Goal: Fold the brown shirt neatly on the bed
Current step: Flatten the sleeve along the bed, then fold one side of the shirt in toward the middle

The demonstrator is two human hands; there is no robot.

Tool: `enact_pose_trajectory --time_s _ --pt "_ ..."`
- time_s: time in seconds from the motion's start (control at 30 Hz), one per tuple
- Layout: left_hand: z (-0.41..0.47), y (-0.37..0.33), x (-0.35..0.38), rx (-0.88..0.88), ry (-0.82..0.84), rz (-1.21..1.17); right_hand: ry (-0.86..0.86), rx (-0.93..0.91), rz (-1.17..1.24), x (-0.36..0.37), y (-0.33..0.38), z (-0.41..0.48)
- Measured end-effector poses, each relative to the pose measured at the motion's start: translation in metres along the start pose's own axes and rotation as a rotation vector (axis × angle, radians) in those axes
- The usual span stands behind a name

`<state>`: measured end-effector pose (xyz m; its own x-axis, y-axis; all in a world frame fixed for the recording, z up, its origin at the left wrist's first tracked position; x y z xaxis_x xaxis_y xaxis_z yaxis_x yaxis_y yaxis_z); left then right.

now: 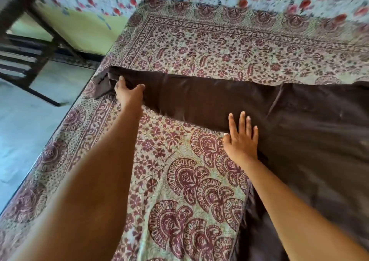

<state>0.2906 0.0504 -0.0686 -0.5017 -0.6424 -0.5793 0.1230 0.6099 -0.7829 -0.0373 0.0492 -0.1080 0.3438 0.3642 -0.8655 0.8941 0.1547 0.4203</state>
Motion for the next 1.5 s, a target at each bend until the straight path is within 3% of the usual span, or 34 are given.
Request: enact_pose_trajectory --time_s 0.07,0.1,0.2,0.3,0.37,0.47,0.57,0.67,0.97,1.17,1.27,1.37,1.5 --pt "-0.040 -0.034 0.007 0.228 0.083 0.083 0.180 0.049 0.264 -0.021 -0.001 0.003" --pt "-0.065 -0.052 0.013 0.362 0.122 0.184 0.218 0.097 0.539 -0.037 0.001 0.002" --pt "-0.150 -0.101 0.034 0.759 0.260 0.388 0.135 0.202 1.278 -0.086 0.007 -0.009" --pt "-0.238 -0.128 0.055 0.988 0.542 0.378 0.120 0.282 1.565 -0.133 0.002 -0.019" --pt "-0.295 -0.138 0.068 1.128 0.749 0.342 0.022 0.381 1.679 -0.164 -0.011 -0.025" --pt "-0.354 -0.136 0.087 1.060 0.952 0.278 -0.335 0.545 1.500 -0.205 -0.066 -0.049" --pt "-0.367 -0.105 0.100 0.737 0.761 0.309 -0.510 0.577 1.397 -0.236 -0.124 -0.084" --pt "-0.373 -0.052 0.101 0.550 0.554 0.614 -0.640 0.594 1.270 -0.261 -0.180 -0.122" --pt "-0.408 0.018 0.108 0.272 0.498 1.035 -1.036 0.736 0.826 -0.323 -0.310 -0.196" --pt "-0.415 0.016 0.106 0.314 0.456 1.068 -0.841 0.872 1.005 -0.282 -0.345 -0.187" --pt "-0.415 0.020 0.092 0.286 0.437 1.059 -0.765 0.924 0.887 -0.234 -0.329 -0.189" --pt "-0.417 0.038 0.068 0.272 0.411 1.035 -0.639 0.671 0.601 -0.191 -0.286 -0.188" --pt "-0.423 0.076 0.029 0.245 0.440 1.044 -0.285 0.197 0.170 -0.132 -0.233 -0.166"
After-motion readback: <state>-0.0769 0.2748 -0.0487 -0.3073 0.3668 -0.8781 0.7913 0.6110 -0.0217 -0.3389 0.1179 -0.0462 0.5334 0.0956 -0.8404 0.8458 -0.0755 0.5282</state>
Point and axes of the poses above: each hand's wrist, its own z-axis towards the middle knuckle, its own x-axis out of the palm, y = z × x, the point moved 3 cm from there along z, towards the middle knuckle, and after that the axes turned 13 degrees about z, right-handed, at the moved point
